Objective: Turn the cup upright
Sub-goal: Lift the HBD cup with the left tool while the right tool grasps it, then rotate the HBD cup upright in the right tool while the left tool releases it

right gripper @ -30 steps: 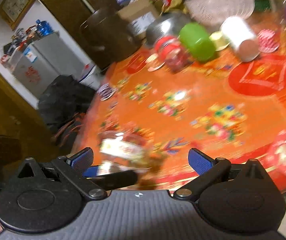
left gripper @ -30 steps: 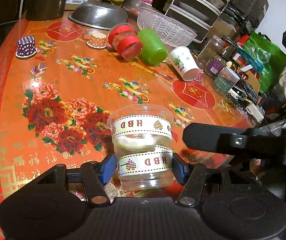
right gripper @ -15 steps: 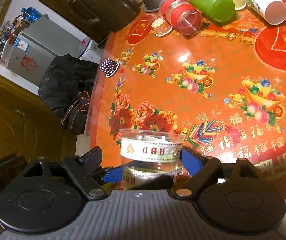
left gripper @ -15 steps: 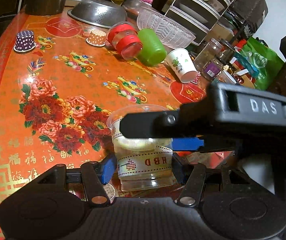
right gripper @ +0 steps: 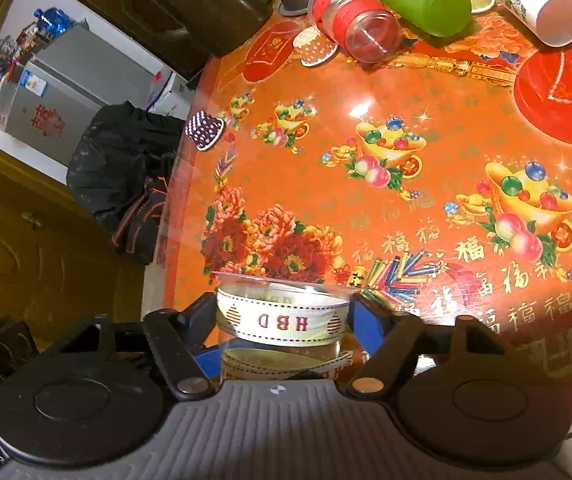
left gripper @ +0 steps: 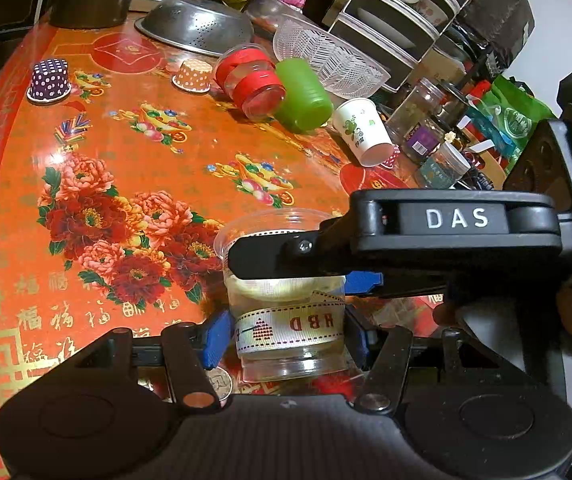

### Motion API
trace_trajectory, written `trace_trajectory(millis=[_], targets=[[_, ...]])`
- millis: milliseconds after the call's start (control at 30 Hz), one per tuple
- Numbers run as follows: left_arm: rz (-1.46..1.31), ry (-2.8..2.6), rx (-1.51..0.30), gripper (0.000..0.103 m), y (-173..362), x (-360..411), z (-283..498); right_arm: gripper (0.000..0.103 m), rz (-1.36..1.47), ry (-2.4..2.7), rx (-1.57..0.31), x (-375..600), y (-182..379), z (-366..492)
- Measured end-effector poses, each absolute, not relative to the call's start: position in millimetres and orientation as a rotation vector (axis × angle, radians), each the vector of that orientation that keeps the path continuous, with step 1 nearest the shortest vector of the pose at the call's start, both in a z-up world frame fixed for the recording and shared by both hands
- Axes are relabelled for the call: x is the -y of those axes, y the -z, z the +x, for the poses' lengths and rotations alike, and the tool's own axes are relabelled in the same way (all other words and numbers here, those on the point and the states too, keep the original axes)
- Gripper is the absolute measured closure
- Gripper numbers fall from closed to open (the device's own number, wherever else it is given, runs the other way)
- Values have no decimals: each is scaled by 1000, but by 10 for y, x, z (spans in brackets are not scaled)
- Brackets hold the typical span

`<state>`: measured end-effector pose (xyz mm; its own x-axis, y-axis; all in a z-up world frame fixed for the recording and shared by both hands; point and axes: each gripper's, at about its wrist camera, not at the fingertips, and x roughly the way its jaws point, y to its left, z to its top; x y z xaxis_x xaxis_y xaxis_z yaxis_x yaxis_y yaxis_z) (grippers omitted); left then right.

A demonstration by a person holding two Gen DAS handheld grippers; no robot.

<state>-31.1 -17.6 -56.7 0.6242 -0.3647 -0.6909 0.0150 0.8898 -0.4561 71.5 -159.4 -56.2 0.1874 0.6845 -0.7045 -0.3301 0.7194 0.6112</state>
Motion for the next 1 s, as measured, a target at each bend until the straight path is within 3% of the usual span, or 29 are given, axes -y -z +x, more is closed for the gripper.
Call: trace_trajectory(millis=[633, 767, 1000], targets=[[-355, 206, -867, 39, 535, 260, -318, 37, 342, -776, -1175, 1611, 563, 730], [-300, 212, -838, 7, 502, 290, -359, 37, 343, -773, -1177, 1609, 572, 741], [-278, 210, -833, 6, 504, 104, -592, 37, 350, -774, -1180, 1620, 578, 747]])
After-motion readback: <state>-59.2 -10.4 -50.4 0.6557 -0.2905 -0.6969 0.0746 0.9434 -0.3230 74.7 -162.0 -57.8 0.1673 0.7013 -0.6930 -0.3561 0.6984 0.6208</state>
